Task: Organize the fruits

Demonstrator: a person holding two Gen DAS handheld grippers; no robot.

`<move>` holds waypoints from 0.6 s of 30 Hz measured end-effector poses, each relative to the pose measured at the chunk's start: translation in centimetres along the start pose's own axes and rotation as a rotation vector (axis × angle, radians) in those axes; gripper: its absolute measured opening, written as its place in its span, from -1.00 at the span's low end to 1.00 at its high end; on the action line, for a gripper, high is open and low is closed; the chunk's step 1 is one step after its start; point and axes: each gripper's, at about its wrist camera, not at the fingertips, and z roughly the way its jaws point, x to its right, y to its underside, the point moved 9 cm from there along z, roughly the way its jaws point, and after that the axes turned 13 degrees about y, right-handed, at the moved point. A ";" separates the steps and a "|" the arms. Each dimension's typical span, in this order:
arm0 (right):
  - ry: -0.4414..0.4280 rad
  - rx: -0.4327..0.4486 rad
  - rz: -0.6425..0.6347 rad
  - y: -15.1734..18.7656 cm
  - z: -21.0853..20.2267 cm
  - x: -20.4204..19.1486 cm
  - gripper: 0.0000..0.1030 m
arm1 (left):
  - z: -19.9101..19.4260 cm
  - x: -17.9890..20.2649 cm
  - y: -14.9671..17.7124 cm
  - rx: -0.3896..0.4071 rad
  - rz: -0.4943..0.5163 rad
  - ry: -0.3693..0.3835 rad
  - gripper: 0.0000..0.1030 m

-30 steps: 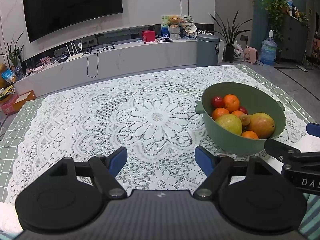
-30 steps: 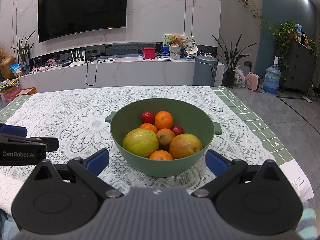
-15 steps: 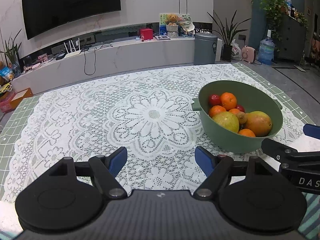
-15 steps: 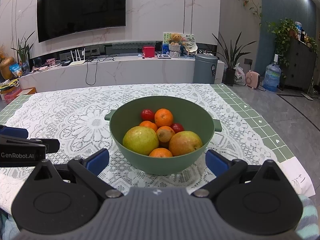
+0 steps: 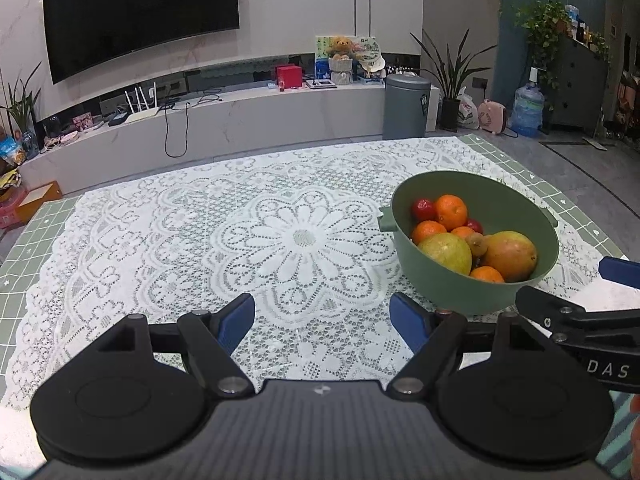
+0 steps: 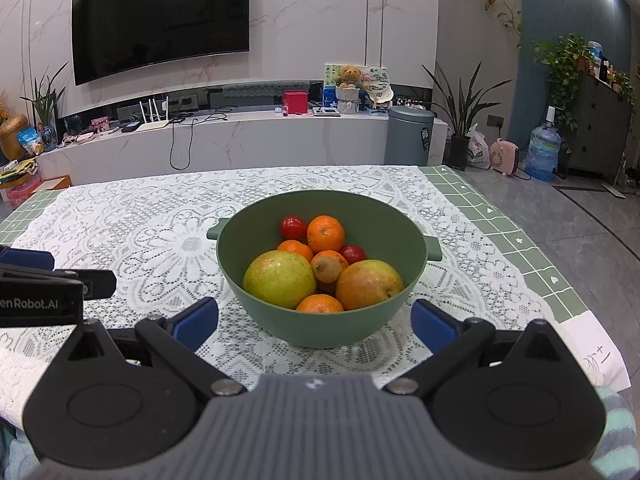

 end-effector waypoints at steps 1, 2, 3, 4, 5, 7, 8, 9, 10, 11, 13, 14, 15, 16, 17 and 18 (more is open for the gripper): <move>0.000 -0.001 0.000 0.0 0.0 0.0 0.92 | 0.0 0.0 0.0 0.003 -0.001 -0.001 0.75; 0.000 -0.001 0.000 0.0 0.0 0.0 0.92 | -0.1 0.0 -0.1 0.006 0.000 0.002 0.73; 0.000 -0.002 0.002 0.0 0.0 0.0 0.92 | -0.1 0.1 -0.1 0.010 0.002 0.006 0.71; 0.000 -0.004 0.003 0.1 0.0 0.1 0.92 | -0.1 0.1 -0.1 0.012 0.002 0.007 0.71; 0.001 -0.005 0.004 0.1 0.0 0.1 0.92 | -0.1 0.1 -0.2 0.012 0.003 0.006 0.71; 0.002 -0.006 0.007 0.1 0.0 0.1 0.92 | -0.1 0.1 -0.2 0.014 0.006 0.005 0.71; 0.002 -0.007 0.008 0.1 0.0 0.2 0.92 | -0.1 0.2 -0.2 0.017 0.009 0.001 0.71; 0.002 -0.007 0.009 0.1 0.0 0.1 0.92 | -0.2 0.2 -0.3 0.018 0.012 -0.001 0.71; 0.002 -0.008 0.010 0.1 0.0 0.1 0.92 | -0.1 0.1 -0.3 0.018 0.012 -0.004 0.71; 0.002 -0.010 0.010 0.2 0.0 0.1 0.92 | -0.1 0.1 -0.3 0.016 0.011 -0.005 0.71; 0.002 -0.011 0.011 0.2 0.0 0.1 0.92 | -0.1 0.2 -0.2 0.012 0.009 0.000 0.72; 0.002 -0.010 0.011 0.2 0.0 0.1 0.92 | -0.1 0.2 -0.1 0.011 0.006 0.000 0.72; 0.002 -0.010 0.010 0.2 -0.1 0.0 0.92 | 0.0 0.1 -0.1 0.009 0.004 -0.003 0.72; 0.001 -0.010 0.010 0.2 -0.1 0.0 0.92 | 0.0 0.1 -0.1 0.007 0.003 -0.006 0.72; 0.001 -0.010 0.011 0.2 -0.1 0.0 0.92 | 0.0 0.0 -0.1 0.006 0.002 -0.010 0.72; 0.002 -0.010 0.011 0.2 -0.1 0.0 0.92 | 0.0 0.0 -0.1 0.007 0.000 -0.014 0.72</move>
